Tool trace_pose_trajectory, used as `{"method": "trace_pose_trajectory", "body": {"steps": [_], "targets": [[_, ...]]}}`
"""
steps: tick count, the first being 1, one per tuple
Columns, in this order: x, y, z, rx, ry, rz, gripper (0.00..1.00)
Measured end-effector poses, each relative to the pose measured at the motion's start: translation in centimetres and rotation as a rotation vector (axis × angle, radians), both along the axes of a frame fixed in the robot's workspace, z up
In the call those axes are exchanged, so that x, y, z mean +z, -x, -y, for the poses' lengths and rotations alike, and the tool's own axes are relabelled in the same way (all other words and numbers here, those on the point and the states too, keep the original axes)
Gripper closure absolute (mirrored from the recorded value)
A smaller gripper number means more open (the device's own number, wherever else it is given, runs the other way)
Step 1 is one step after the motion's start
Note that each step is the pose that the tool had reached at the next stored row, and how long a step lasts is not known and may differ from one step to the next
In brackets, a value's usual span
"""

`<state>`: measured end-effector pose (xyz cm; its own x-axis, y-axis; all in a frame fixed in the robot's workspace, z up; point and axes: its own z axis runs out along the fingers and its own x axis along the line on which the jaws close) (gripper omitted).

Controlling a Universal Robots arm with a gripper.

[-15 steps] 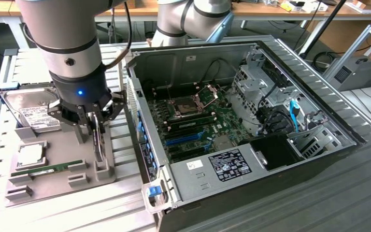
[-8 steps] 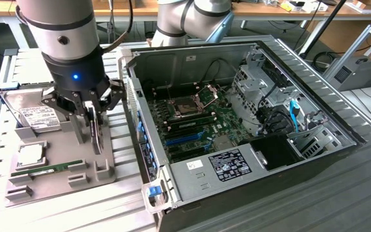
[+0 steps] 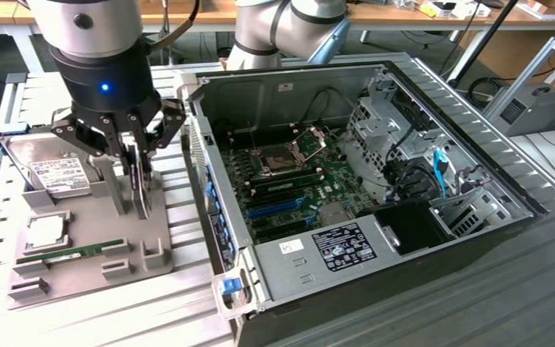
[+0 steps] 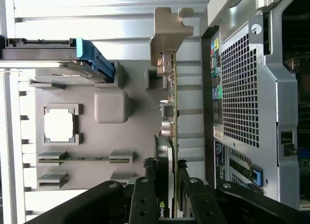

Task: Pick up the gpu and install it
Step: 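Pick up the gpu and move the gpu toward the slot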

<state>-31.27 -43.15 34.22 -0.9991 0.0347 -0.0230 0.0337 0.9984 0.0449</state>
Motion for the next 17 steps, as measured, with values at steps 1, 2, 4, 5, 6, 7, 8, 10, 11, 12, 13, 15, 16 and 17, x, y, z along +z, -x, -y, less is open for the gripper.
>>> {"method": "trace_pose_trajectory", "body": {"steps": [1, 2, 4, 5, 6, 7, 8, 10, 11, 12, 13, 15, 16, 17], "targets": [[0.37, 0.0, 0.00, 0.000, 0.0000, 0.0001, 0.73], [0.59, 0.0, 0.00, 0.000, -0.0001, 0.0001, 0.73], [1.14, 0.0, 0.00, 0.000, 0.0000, 0.0000, 0.73], [1.35, 0.0, 0.00, 0.000, 0.0000, 0.0000, 0.73], [1.60, 0.0, -0.01, 0.000, -0.0001, 0.0001, 0.73], [1.76, 0.0, 0.00, 0.000, 0.0000, 0.0001, 0.73], [1.99, 0.0, -0.01, 0.000, 0.0000, 0.0001, 0.73], [2.25, 0.0, -0.01, 0.000, -0.0001, 0.0001, 0.73], [2.26, 0.0, -0.01, 0.000, -0.0002, 0.0002, 0.73], [2.26, 0.0, -0.01, 0.000, -0.0004, 0.0003, 0.73], [2.26, 0.0, -0.01, 0.000, -0.0004, 0.0003, 0.73], [2.27, 0.0, -0.01, 0.000, -0.0002, 0.0001, 0.73], [2.27, 0.0, -0.01, 0.000, -0.0002, 0.0001, 0.73], [2.27, 0.0, -0.01, 0.000, -0.0002, 0.0001, 0.73]]}}
